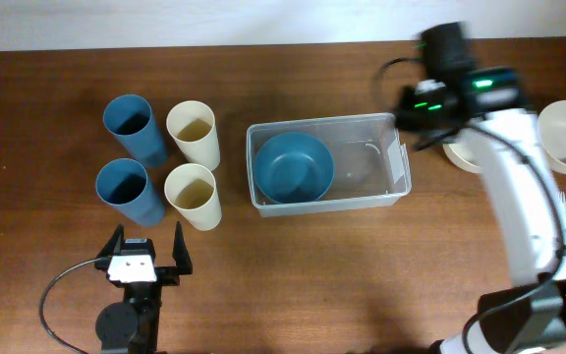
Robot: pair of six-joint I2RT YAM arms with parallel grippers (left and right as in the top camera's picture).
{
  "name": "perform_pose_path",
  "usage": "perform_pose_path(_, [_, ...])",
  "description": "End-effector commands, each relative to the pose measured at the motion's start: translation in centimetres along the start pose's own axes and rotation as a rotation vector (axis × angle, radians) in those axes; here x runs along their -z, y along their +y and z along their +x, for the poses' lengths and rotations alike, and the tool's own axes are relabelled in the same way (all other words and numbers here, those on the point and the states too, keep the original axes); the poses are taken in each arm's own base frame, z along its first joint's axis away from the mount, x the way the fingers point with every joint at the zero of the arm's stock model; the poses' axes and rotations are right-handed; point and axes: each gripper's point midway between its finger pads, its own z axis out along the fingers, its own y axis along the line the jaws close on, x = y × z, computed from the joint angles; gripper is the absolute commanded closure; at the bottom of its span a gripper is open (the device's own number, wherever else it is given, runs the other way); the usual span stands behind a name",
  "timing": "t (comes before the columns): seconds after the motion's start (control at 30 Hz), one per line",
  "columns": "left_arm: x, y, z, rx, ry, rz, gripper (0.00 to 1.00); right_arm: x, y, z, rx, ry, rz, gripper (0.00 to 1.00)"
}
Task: Pack container
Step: 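Release the blue bowl and move the right gripper to a cream bowl, then grasp the rim of the front cream bowl with the right gripper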
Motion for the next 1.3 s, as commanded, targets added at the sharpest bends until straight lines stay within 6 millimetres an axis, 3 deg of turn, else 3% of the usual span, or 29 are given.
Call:
perform_pose_path(0.0, [0.0,0.2,0.1,-0.018,0.001,-0.009,0.00,-0.4,-7.5,-2.3,-0.215,-0.013,0.119,0.51])
perform_pose_path(0.17, [0.0,0.2,0.1,-0.018,0.001,-0.009,0.00,-1.8,-13.7,-4.1,-0.377,-0.012,0.146,0.46])
perform_pose_path(0.33, [0.0,0.2,0.1,-0.018,0.001,-0.009,0.00,-3.5,-16.9,-6.1,-0.444,-0.058,0.164,0.35])
perform_pose_path(0.5, [0.0,0.2,0.1,-0.018,0.001,-0.009,0.00,-6.9,-19.0,-6.6,-0.480,-0.031,0.189,0.33])
perform_pose_path(0.87, [0.0,0.2,0.1,-0.018,0.001,-0.009,0.00,-15.2,-21.1,-3.5,-0.506,0.150,0.249,0.31])
perform_pose_path(1.1, [0.0,0.2,0.1,-0.018,0.001,-0.009,0.00,-18.1,-21.5,-1.2,-0.515,0.247,0.277,0.31])
perform_pose_path(1.17, [0.0,0.2,0.1,-0.018,0.001,-0.009,0.00,-18.3,-21.6,-0.8,-0.527,0.262,0.285,0.34])
perform_pose_path(1.27, [0.0,0.2,0.1,-0.018,0.001,-0.009,0.00,-19.1,-21.7,-0.2,-0.534,0.272,0.289,0.48])
